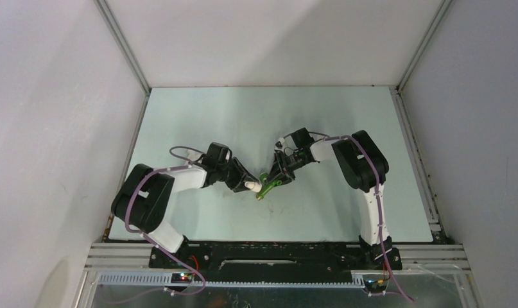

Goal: Install the water faucets
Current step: Pick up the water faucet from the center of the board.

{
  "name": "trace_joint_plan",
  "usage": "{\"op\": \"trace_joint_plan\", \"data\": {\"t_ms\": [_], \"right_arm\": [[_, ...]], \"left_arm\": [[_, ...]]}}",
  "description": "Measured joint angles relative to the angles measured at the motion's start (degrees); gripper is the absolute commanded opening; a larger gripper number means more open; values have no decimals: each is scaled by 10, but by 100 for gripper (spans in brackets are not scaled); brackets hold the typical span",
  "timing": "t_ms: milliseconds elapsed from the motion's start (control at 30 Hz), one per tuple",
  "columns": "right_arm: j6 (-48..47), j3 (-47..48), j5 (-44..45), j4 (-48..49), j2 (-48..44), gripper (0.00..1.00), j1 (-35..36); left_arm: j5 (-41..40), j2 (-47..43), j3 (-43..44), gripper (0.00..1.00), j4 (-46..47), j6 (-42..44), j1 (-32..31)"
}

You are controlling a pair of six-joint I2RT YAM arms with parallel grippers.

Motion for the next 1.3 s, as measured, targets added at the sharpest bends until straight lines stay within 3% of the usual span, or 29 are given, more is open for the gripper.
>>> {"op": "trace_joint_plan", "data": {"t_ms": [100,267,500,1000,1133,1300], "right_arm": [[-5,0,-2,-4,0,30,2],[-12,0,-4,-9,0,42,4],[-19,0,-7,-16,0,44,8],[-32,0,-8,-26,0,18,8],[-31,0,-3,-30,-3,2,7],[-25,0,12,-45,-12,0,5]], "left_arm": [[0,6,7,0,-2,0,0],[1,11,14,0,-6,0,0],[-3,18,25,0,-12,0,-4],[-9,19,24,0,-9,-16,-7],[-13,19,24,0,-6,-19,-11],[-21,17,24,0,-1,-22,-18]]}}
